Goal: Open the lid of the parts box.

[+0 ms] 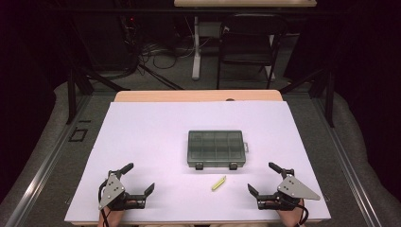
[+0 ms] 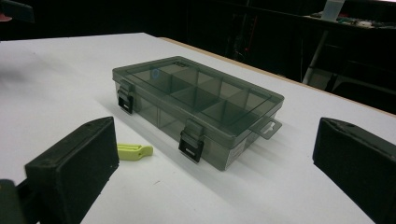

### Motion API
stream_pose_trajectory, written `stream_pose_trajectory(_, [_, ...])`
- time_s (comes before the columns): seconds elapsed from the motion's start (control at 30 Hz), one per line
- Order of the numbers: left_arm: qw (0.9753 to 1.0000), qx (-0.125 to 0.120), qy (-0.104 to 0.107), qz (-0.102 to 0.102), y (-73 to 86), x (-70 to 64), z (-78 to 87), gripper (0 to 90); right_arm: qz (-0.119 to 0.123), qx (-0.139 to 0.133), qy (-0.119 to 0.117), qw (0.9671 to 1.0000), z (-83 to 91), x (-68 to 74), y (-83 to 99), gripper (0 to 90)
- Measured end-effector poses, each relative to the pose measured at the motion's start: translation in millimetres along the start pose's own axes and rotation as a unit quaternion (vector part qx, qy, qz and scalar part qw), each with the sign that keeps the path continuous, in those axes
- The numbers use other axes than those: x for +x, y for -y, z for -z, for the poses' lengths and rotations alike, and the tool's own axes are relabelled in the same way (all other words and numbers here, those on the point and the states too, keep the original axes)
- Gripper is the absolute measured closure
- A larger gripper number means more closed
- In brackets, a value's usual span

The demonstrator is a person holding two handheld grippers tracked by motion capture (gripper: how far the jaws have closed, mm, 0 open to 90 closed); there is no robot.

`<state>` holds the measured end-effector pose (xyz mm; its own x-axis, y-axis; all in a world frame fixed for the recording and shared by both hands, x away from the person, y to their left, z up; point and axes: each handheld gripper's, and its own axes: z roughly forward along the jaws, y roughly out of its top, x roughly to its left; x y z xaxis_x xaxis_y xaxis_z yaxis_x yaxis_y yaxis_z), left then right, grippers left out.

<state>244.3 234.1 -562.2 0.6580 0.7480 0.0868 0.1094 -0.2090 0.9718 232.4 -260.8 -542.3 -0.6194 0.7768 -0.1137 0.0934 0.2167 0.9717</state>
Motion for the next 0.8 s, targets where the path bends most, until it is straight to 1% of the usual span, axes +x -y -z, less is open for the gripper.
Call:
stream_pose_trajectory(0.3, [0.9999,0.004,0.012,0.002,-0.3,-1.5,-1.1,0.0,0.002,0.002,-0.003,1.0,-1.2,-0.6,0.5,0.0])
stream_pose_trajectory(0.47, [0.9997,0.011,0.022,-0.007,-1.7,-4.4,-2.7,0.0,0.002,0.011,-0.01,0.9999,-1.5,-1.0,-0.3,0.0])
stream_pose_trajectory(0.5, [0.9997,0.012,0.022,-0.005,-2.2,-5.4,-3.1,0.0,0.001,0.012,-0.011,0.9999,-1.8,-1.3,-0.4,0.0])
stream_pose_trajectory(0.53, [0.9996,0.012,0.024,-0.008,-2.6,-5.4,-3.4,0.0,0.002,0.01,-0.008,0.9999,-3.2,-1.2,-0.1,0.0])
stream_pose_trajectory(0.57, [0.9996,0.011,0.025,-0.009,-2.8,-6.1,-4.1,0.0,0.002,0.017,-0.007,0.9998,-3.1,-1.1,-0.4,0.0])
stream_pose_trajectory(0.6, [0.9996,0.011,0.025,-0.009,-2.8,-6.1,-4.1,0.0,0.001,0.014,-0.006,0.9999,-4.5,-1.0,-0.5,0.0])
stream_pose_trajectory(0.67, [0.9994,0.015,0.029,-0.013,-3.6,-7.5,-6.6,0.0,0.0,0.021,-0.007,0.9998,-5.8,-1.9,-1.0,0.0])
stream_pose_trajectory(0.73, [0.9994,0.015,0.03,-0.014,-4.4,-8.0,-9.4,0.0,-0.001,0.022,-0.006,0.9997,-8.3,-1.9,-1.0,0.0])
stream_pose_trajectory(0.8, [0.9993,0.016,0.029,-0.016,-4.7,-8.0,-10.8,0.0,-0.001,0.03,-0.006,0.9995,-9.7,-2.7,-1.7,0.0])
